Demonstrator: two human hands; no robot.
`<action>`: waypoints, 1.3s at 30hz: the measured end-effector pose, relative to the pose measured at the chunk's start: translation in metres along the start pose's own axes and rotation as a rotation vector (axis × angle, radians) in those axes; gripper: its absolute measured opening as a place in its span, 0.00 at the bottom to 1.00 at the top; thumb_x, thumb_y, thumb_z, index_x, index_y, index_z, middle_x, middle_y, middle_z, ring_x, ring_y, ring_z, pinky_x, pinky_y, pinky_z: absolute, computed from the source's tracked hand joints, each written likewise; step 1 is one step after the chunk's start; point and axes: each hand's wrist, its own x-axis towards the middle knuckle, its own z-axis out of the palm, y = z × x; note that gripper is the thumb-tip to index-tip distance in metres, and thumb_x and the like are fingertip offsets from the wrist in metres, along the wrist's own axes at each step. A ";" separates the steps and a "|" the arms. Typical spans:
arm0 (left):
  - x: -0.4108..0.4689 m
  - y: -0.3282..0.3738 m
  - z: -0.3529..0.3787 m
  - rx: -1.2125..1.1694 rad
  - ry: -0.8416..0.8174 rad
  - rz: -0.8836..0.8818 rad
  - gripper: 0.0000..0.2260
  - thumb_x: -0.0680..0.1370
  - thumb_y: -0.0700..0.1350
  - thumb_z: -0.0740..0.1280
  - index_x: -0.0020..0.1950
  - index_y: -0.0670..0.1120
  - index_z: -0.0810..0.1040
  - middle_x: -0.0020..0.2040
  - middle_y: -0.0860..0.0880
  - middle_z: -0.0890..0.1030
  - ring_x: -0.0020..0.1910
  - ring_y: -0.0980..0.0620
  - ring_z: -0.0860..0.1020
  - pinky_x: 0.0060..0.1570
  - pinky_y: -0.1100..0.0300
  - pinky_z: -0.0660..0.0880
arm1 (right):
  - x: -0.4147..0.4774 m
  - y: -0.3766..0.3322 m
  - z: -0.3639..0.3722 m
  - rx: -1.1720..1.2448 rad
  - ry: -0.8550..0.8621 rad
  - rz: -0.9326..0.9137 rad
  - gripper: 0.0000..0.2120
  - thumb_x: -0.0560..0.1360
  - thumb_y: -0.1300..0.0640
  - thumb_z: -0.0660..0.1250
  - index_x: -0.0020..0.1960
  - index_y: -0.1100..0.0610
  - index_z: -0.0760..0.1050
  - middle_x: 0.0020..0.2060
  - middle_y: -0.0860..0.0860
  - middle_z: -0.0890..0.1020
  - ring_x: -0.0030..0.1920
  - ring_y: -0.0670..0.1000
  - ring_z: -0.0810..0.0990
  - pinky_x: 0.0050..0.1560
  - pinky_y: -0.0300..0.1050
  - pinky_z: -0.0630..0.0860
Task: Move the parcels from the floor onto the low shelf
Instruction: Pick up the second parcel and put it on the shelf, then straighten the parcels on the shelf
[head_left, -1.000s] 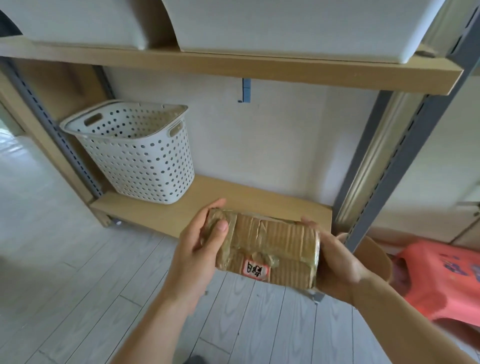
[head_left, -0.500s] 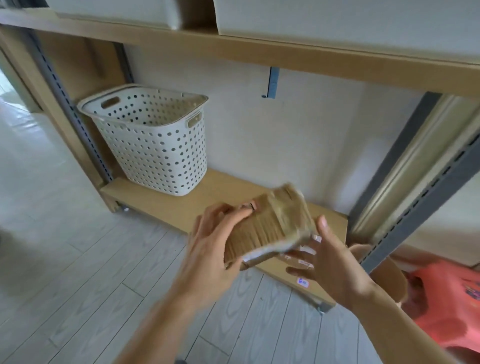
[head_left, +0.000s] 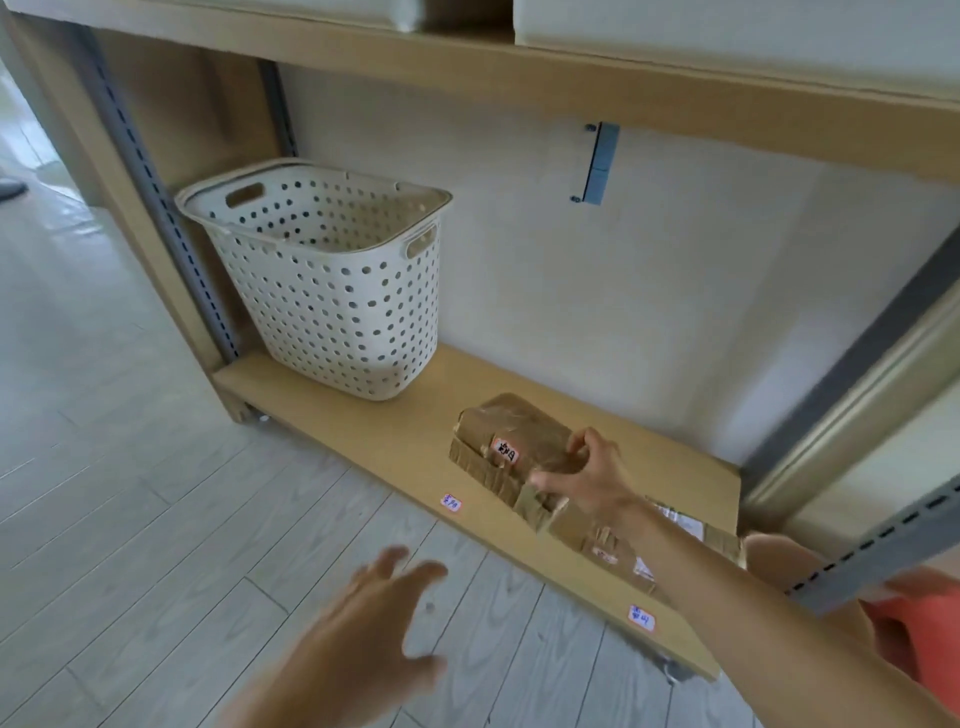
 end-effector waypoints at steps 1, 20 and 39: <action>0.000 -0.003 -0.001 0.014 -0.068 0.018 0.35 0.74 0.57 0.70 0.78 0.64 0.57 0.80 0.59 0.58 0.77 0.56 0.61 0.73 0.53 0.61 | 0.016 0.001 0.009 -0.089 0.037 -0.030 0.25 0.59 0.48 0.83 0.47 0.50 0.71 0.53 0.53 0.75 0.48 0.51 0.74 0.42 0.41 0.71; 0.031 0.019 -0.013 -0.025 0.117 0.222 0.19 0.80 0.50 0.65 0.71 0.55 0.72 0.66 0.59 0.77 0.60 0.65 0.73 0.55 0.70 0.68 | -0.096 0.077 0.049 -0.505 -0.412 -0.257 0.20 0.77 0.49 0.67 0.68 0.46 0.71 0.60 0.46 0.73 0.56 0.49 0.78 0.61 0.50 0.76; -0.041 0.153 0.068 -0.163 0.184 0.411 0.15 0.79 0.43 0.67 0.65 0.46 0.80 0.58 0.49 0.84 0.52 0.54 0.83 0.54 0.59 0.78 | -0.292 0.061 -0.122 -0.305 0.013 -0.207 0.07 0.76 0.58 0.75 0.50 0.48 0.80 0.44 0.43 0.85 0.48 0.41 0.83 0.45 0.39 0.81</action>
